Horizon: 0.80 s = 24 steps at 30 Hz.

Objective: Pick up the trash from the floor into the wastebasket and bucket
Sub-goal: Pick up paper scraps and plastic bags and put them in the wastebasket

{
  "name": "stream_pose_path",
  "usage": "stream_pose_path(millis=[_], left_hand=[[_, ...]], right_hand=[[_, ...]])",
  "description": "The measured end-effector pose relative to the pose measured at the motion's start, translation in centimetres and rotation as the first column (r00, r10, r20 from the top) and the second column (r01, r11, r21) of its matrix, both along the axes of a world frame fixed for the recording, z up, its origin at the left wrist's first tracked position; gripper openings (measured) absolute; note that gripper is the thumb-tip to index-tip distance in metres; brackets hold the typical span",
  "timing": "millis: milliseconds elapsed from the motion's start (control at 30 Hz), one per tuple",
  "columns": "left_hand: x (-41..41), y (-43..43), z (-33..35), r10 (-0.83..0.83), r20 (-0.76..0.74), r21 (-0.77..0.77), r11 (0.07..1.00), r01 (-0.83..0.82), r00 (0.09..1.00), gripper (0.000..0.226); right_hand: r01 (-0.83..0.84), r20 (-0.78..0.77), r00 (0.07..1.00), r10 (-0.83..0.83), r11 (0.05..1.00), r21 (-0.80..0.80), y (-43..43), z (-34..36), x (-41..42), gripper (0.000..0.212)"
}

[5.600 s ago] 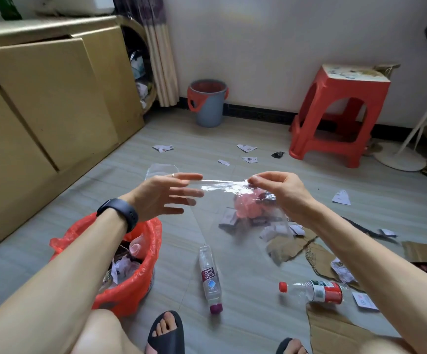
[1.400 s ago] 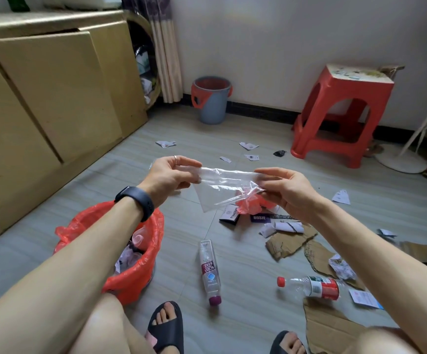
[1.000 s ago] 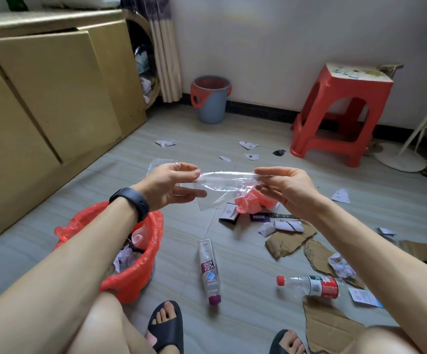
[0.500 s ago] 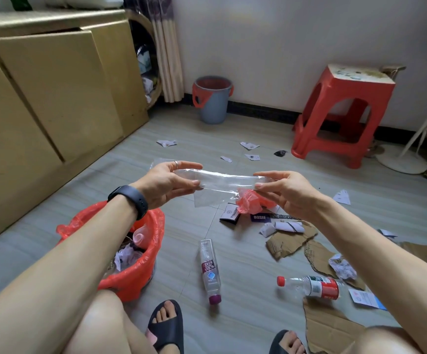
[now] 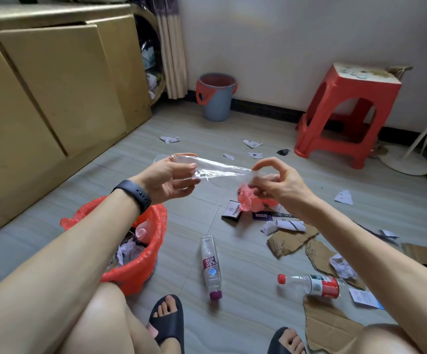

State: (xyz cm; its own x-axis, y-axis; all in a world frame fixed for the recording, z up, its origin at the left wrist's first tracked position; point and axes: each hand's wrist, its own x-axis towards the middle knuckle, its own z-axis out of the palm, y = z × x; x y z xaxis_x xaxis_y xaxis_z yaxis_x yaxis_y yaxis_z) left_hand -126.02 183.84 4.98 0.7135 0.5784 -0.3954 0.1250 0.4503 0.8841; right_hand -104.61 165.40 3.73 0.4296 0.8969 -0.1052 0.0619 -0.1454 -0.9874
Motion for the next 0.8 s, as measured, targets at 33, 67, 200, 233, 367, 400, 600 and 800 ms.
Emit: stream_pose_path(millis=[33,67,200,233,367,400,600,800], left_hand=[[0.2,0.0,0.0,0.031,0.000,-0.034,0.999,-0.031,1.000,0.013],[0.4,0.1,0.0,0.059,-0.006,-0.060,0.996,-0.060,0.998,0.012],[0.6,0.5,0.0,0.120,-0.042,-0.099,0.987,-0.124,0.992,0.009],[0.6,0.5,-0.1,0.125,-0.059,-0.103,0.986,-0.131,0.990,0.009],[0.7,0.6,-0.2,0.168,-0.033,-0.162,0.972,-0.171,0.985,0.046],[0.8,0.6,0.0,0.188,-0.020,-0.162,0.968,-0.189,0.982,0.053],[0.0,1.8,-0.5,0.322,-0.091,-0.123,0.935,-0.332,0.942,0.015],[-4.1,4.1,-0.5,0.429,0.033,-0.039,0.903,-0.428,0.903,0.018]], right_hand=[[0.025,0.000,1.000,-0.025,0.999,0.043,0.1,0.1,-0.1,0.019],[0.052,0.011,0.999,-0.053,0.996,0.071,0.3,0.2,-0.2,0.021],[0.098,0.007,0.995,-0.099,0.990,0.098,0.9,-0.2,-0.8,0.044],[0.099,0.077,0.991,-0.106,0.991,0.091,1.2,-0.4,-0.9,0.040],[0.208,0.559,0.787,-0.263,0.965,0.160,2.1,-1.5,-1.7,0.019],[0.193,0.647,0.707,-0.286,0.958,0.212,2.4,-1.7,-1.9,0.019],[-0.058,0.776,0.567,-0.275,0.927,0.371,4.0,-2.8,-3.8,0.027],[-0.016,0.221,0.975,0.011,1.000,0.019,6.4,-2.6,-6.9,0.040]])
